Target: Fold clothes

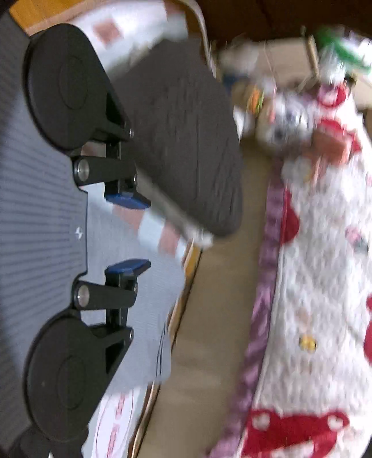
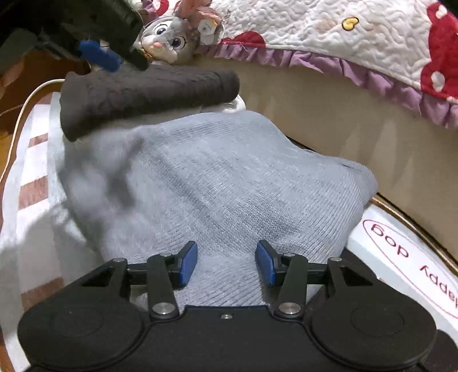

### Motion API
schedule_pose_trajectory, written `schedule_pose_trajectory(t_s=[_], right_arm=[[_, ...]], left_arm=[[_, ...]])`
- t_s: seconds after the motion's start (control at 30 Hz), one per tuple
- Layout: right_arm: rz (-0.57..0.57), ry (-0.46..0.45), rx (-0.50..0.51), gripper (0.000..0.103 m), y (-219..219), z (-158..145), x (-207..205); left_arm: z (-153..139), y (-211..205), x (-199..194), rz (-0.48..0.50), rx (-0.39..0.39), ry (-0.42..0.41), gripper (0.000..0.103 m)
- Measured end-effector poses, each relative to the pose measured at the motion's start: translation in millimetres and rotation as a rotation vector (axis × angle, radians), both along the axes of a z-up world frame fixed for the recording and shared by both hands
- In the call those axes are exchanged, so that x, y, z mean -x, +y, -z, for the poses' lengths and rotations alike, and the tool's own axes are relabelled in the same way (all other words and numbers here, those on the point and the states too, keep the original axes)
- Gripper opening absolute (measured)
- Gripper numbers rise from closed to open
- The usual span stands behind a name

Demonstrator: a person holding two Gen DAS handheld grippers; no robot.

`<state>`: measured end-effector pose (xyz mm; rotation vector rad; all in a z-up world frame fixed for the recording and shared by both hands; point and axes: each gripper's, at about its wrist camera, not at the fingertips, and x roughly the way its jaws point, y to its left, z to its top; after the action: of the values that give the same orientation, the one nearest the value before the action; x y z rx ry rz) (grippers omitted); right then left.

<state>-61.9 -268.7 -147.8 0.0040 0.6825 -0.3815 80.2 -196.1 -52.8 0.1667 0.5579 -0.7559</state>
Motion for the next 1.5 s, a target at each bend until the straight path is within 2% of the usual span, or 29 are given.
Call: schedule_pose_trajectory(t_s=[0.07, 0.17, 0.23, 0.27, 0.37, 0.43, 0.5, 0.63, 0.67, 0.73, 0.8, 0.93, 1.03, 1.13, 1.27, 1.33, 1.4, 1.5], right_arm=[[0.004, -0.011, -0.014, 0.052, -2, 0, 3], [-0.005, -0.033, -0.067, 0.052, -10, 1, 8], [-0.028, -0.042, -0.125, 0.052, -18, -4, 13], [-0.049, -0.062, -0.180, 0.052, -24, -9, 18], [-0.049, -0.176, -0.351, 0.055, -53, -27, 34], [0.031, -0.247, -0.417, 0.064, -76, -35, 39], [0.130, -0.226, -0.439, 0.066, -103, -29, 31], [0.326, -0.182, -0.482, 0.069, -155, -17, 14], [0.342, -0.166, -0.522, 0.072, -168, -8, 6], [0.346, -0.201, -0.619, 0.075, -191, 6, -2], [0.348, -0.214, -0.652, 0.075, -211, 18, -11], [0.379, -0.284, -0.780, 0.074, -236, 25, -10], [0.381, -0.277, -0.859, 0.075, -239, 22, -4], [0.318, -0.261, -0.837, 0.075, -224, 7, 18], [0.294, -0.297, -0.953, 0.075, -218, 17, 54], [0.304, -0.340, -1.024, 0.075, -219, 24, 65], [0.316, -0.391, -1.091, 0.075, -224, 31, 66], [0.298, -0.391, -1.119, 0.075, -226, 38, 56]], left_arm=[[17, -17, -8, 0.054, -0.027, 0.066, 0.042], [58, -50, -27, 0.063, -0.167, 0.174, 0.041], [67, -63, -32, 0.067, -0.225, 0.137, 0.041], [66, -64, -36, 0.070, -0.220, 0.128, 0.041], [68, -63, -57, 0.044, -0.155, 0.182, 0.040], [73, -59, -67, 0.034, -0.104, 0.227, 0.040], [74, -60, -71, 0.034, -0.091, 0.240, 0.040], [74, -70, -68, 0.050, -0.110, 0.201, 0.040], [75, -71, -69, 0.048, -0.107, 0.198, 0.040], [77, -71, -71, 0.036, -0.091, 0.206, 0.041], [77, -70, -75, 0.024, -0.076, 0.224, 0.042], [69, -63, -76, 0.015, -0.053, 0.228, 0.043], [38, -26, -76, -0.049, 0.032, 0.295, 0.041], [9, 10, -76, -0.114, 0.116, 0.370, 0.046], [14, 53, -68, -0.208, 0.188, 0.575, 0.049], [27, 63, -56, -0.239, 0.165, 0.605, 0.059], [44, 72, -47, -0.296, 0.173, 0.674, 0.059], [66, 86, -39, -0.360, 0.266, 0.829, 0.059]])
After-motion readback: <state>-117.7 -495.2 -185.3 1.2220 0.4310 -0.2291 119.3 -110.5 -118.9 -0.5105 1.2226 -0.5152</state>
